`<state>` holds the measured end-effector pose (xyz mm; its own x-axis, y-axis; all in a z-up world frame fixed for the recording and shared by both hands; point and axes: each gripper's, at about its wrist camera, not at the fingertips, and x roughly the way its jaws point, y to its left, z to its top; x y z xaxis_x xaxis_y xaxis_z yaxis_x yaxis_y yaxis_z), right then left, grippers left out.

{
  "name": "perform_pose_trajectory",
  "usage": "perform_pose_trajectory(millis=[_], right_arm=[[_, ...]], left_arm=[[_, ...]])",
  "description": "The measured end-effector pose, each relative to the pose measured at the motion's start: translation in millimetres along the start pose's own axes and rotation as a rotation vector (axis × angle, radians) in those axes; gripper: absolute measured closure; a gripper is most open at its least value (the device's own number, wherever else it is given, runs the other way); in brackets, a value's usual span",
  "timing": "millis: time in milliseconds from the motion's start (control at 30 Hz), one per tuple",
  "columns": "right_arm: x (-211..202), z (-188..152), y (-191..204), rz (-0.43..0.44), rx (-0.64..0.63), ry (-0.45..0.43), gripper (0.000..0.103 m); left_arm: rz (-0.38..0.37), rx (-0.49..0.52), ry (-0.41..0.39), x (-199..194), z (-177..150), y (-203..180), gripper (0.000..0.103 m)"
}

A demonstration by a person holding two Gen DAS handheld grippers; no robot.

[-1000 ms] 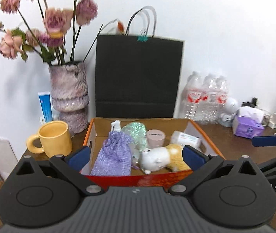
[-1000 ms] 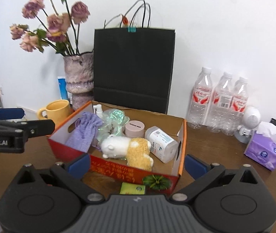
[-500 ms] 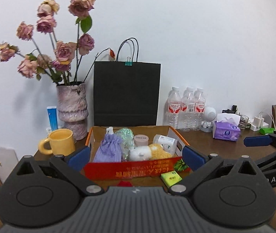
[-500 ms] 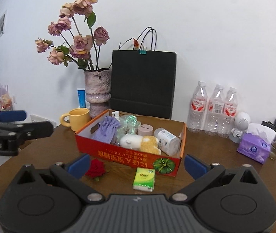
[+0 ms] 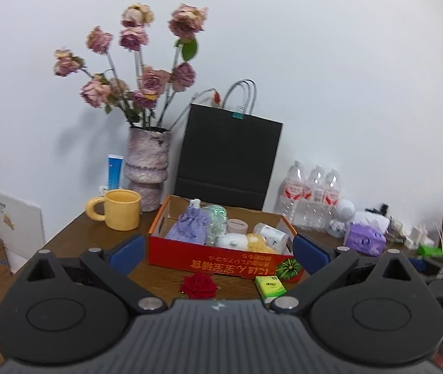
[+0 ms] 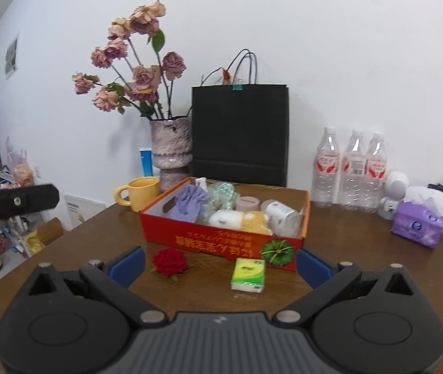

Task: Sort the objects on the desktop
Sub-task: 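Withdraw both tools from the box back over the table, then move the left tool to the red rose while the right tool approaches the green tissue pack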

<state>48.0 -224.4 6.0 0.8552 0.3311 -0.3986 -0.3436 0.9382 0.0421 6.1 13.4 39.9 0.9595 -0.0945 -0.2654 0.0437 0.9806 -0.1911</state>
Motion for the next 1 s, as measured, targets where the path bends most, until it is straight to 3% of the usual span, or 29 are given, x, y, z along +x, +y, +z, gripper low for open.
perform_pose_trajectory(millis=[267, 467, 1000], right_arm=[[6, -20, 4, -0.007, -0.04, 0.026, 0.0], [9, -24, 5, -0.002, -0.05, 0.041, 0.0], [14, -26, -1, -0.008, -0.031, 0.062, 0.0]], left_arm=[[0.049, 0.027, -0.026, 1, -15, -3, 0.0], [0.076, 0.039, 0.028, 7, -21, -2, 0.0], [0.089, 0.07, 0.08, 18, -29, -10, 0.0]])
